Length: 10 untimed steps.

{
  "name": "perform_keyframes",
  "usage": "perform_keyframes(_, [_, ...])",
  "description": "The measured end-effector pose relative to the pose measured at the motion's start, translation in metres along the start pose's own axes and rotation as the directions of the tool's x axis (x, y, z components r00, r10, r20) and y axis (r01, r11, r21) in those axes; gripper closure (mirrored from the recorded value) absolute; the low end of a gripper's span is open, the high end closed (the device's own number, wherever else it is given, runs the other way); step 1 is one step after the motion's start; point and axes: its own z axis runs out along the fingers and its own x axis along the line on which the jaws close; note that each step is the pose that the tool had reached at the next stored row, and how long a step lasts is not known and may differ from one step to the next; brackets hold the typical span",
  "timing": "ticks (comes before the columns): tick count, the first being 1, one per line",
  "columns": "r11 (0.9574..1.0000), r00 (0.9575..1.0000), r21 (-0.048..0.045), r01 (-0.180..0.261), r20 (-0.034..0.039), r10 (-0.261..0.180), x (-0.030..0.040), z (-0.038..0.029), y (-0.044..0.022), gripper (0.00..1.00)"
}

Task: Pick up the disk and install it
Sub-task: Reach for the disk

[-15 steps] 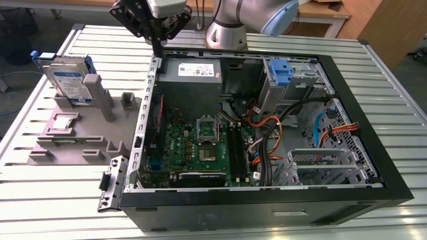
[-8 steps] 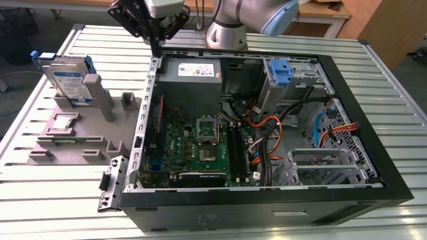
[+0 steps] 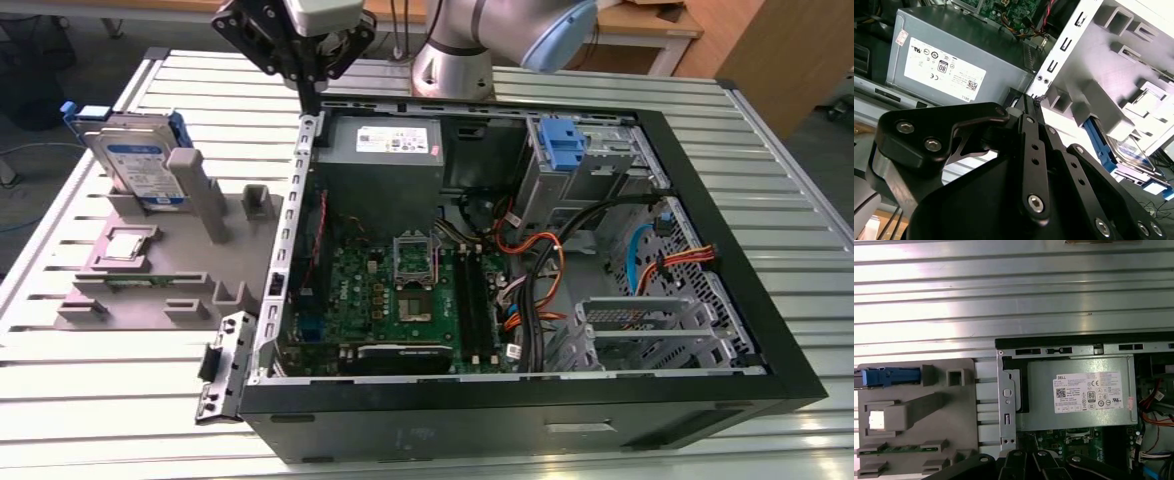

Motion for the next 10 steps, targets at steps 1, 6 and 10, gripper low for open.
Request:
perform_keyframes(1, [1.0,1.0,0.0,0.0,0.0,0.0,0.0003,0.0,0.0,0.9])
perform_keyframes(6, [1.0,1.0,0.0,0.0,-0.0001,0.0,0.002,0.0002,-0.0002,0.9])
perform_keyframes(10, [1.0,1.0,0.0,0.0,-0.0001,0.0,0.0035,0.0003,-0.0003,0.9])
